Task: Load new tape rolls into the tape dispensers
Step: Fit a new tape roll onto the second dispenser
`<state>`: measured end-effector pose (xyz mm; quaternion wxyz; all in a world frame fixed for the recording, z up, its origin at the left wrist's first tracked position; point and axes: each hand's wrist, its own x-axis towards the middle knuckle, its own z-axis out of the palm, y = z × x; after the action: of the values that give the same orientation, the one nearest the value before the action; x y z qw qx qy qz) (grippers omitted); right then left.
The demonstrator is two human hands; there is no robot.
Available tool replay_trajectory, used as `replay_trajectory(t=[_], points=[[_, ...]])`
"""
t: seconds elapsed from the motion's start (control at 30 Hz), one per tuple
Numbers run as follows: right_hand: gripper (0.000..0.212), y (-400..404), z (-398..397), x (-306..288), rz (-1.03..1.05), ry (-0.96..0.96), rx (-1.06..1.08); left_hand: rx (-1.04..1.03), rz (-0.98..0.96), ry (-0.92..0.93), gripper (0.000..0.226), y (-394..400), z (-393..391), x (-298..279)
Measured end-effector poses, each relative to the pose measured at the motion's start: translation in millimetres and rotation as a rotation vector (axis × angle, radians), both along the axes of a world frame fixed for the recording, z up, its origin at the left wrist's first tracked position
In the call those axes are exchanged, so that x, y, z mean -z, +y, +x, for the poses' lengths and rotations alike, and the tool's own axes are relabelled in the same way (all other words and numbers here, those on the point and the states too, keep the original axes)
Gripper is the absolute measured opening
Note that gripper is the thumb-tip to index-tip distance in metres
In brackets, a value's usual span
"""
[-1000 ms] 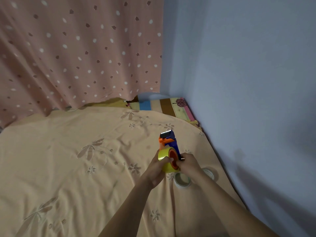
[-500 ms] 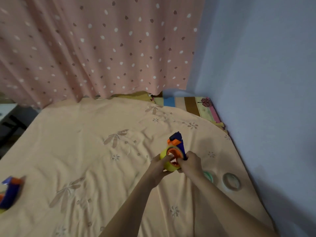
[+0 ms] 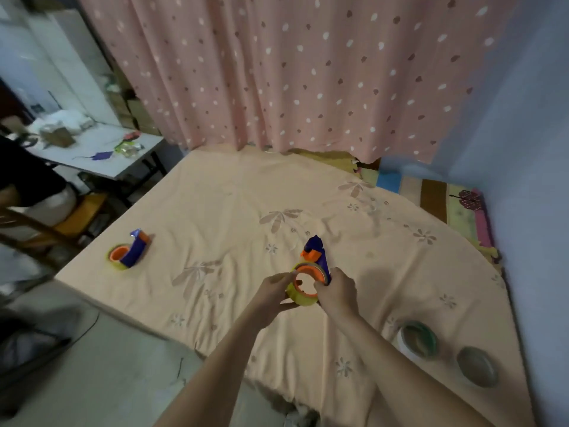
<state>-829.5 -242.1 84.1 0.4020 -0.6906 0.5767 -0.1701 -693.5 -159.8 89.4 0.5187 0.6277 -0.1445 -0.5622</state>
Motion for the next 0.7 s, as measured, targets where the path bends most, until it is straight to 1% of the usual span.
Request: replay_trajectory(t=[0.07, 0.17, 0.27, 0.37, 0.47, 0.7], points=[[0.024, 12, 9, 2, 0.0, -0.02, -0.056, -0.042, 0.022, -0.027, 0.035, 18, 6, 0], [0.018, 32, 24, 3, 0.025, 0.0, -0.121, -0.122, 0.043, -0.051, 0.036, 45, 14, 1], [0.018, 50, 42, 3, 0.036, 0.009, -0.178, -0.187, 0.042, -0.078, 0.031, 69, 25, 3], [0.019, 64, 63, 2, 0.034, 0.013, -0.218, -0.222, 0.05, -0.088, 0.035, 87, 42, 2], [0.018, 76, 87, 0, 0.033, 0.01, -0.244, -0.248, 0.044, -0.086, 0.04, 102, 64, 3], [0.018, 112, 174, -3, -0.01, 0.047, -0.297, -0.289, 0.011, -0.066, 0.039, 143, 143, 8]])
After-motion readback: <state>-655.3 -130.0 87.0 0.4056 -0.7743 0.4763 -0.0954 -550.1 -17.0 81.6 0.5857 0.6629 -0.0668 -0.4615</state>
